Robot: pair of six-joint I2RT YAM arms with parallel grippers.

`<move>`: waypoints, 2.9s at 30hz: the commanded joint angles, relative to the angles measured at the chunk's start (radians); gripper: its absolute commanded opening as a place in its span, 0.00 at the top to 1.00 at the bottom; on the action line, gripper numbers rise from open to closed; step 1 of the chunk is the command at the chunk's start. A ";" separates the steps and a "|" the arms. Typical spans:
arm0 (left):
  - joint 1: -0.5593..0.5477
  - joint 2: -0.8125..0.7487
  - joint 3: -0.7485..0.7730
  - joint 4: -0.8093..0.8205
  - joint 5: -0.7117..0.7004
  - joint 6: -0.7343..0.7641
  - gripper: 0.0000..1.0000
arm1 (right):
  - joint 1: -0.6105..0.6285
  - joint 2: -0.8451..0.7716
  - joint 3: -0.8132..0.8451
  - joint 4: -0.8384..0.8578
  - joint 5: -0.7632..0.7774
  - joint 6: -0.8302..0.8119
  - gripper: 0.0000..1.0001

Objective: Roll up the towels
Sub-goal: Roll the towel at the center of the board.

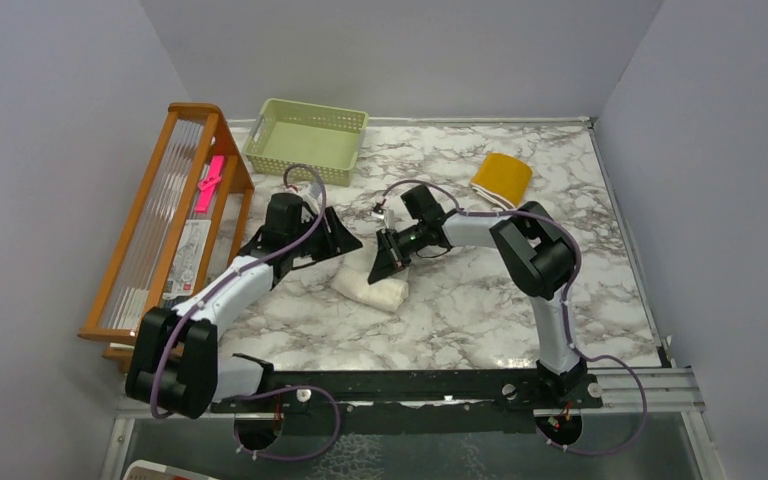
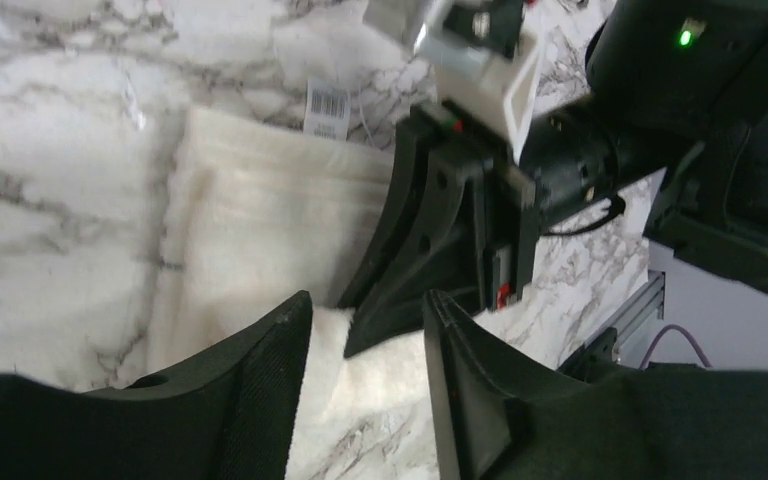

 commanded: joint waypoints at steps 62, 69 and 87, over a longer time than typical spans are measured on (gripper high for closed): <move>-0.015 0.416 0.007 0.439 -0.371 -0.355 1.00 | 0.027 0.149 -0.044 0.013 -0.144 -0.078 0.99; 0.045 0.163 0.130 0.183 -0.363 -0.178 0.67 | 0.011 0.237 -0.023 0.009 -0.069 0.097 0.99; -0.024 0.016 -0.331 0.391 -0.009 -0.196 0.83 | 0.011 0.181 0.072 -0.223 0.231 0.137 0.99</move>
